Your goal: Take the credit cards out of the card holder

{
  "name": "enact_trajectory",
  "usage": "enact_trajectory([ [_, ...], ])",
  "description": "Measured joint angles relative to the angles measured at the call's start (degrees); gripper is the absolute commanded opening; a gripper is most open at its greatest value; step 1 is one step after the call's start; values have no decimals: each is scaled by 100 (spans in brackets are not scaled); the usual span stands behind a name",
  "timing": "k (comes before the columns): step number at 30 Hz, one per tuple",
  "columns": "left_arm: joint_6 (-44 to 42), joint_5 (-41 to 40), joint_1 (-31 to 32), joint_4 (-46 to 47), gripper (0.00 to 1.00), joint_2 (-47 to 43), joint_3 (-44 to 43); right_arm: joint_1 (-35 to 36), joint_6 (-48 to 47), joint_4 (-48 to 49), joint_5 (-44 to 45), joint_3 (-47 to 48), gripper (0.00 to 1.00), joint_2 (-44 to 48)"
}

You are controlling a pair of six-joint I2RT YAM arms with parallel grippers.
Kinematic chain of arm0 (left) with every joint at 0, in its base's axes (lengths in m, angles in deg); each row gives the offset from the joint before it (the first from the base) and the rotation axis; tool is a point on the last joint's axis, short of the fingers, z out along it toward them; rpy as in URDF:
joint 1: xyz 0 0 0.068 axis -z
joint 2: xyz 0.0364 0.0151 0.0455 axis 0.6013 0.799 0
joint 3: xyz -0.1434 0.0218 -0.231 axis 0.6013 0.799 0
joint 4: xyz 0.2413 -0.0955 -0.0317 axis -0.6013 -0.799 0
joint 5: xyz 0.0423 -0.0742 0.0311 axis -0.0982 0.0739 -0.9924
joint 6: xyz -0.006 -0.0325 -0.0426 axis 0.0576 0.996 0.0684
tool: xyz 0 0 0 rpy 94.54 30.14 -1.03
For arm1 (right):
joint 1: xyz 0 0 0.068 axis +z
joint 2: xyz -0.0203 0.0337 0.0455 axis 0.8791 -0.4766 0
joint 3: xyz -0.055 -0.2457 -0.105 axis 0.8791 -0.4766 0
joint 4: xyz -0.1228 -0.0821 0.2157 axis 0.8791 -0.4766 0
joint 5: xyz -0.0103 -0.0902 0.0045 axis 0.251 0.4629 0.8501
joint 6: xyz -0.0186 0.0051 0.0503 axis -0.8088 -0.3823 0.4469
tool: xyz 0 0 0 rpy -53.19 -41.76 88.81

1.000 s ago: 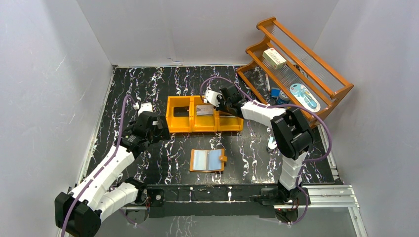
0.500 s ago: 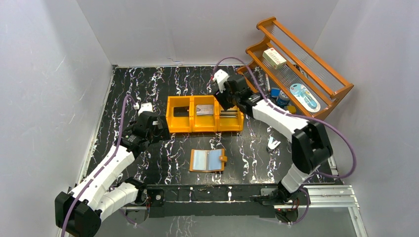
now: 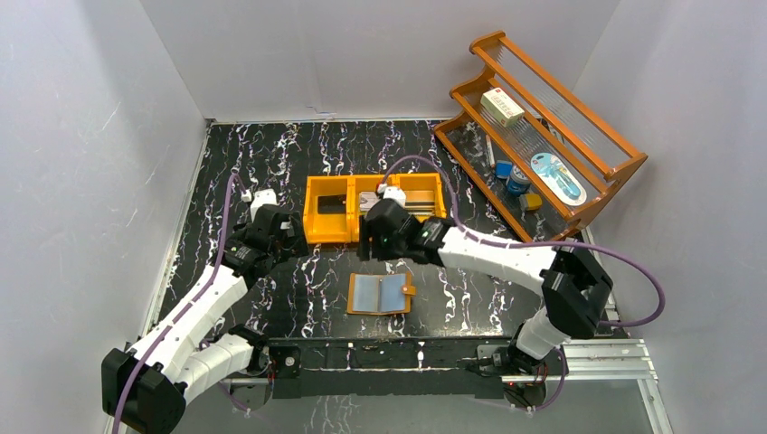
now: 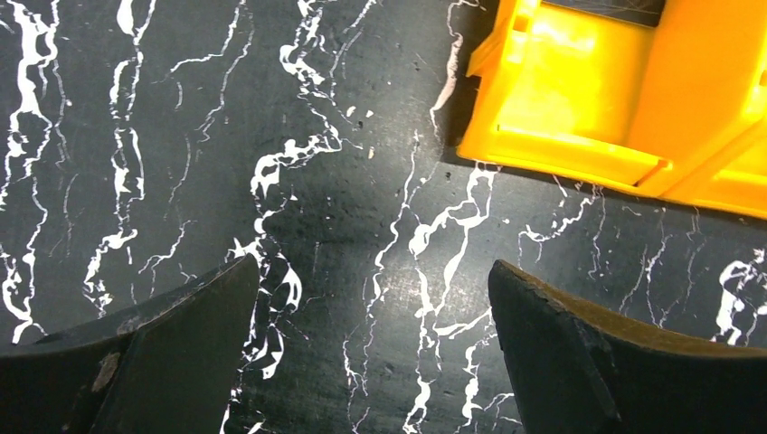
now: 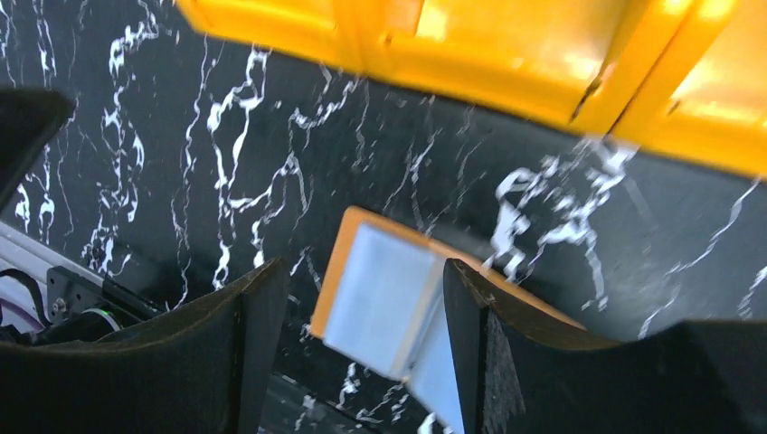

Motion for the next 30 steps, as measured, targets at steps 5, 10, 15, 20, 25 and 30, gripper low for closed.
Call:
enact_trajectory([
  [5,144,-372,0,-114,98,-22,0,1058,1073,-404,1285,-2,70,2],
  [10,282,-682,0,-258,98,-155,-2,1414,1438,-459,1641,-120,71,-13],
  [15,337,-804,0,-302,98,-280,-2,1582,1718,-704,1659,-87,72,-352],
  [20,367,-852,0,-304,98,-284,0,1700,1755,-951,1565,87,74,-874],
  [25,374,-855,0,-304,98,-284,0,1792,1797,-1145,1475,507,76,-1294],
  [30,374,-855,0,-304,98,-291,-2,1829,1908,-1338,1467,710,73,-1611],
])
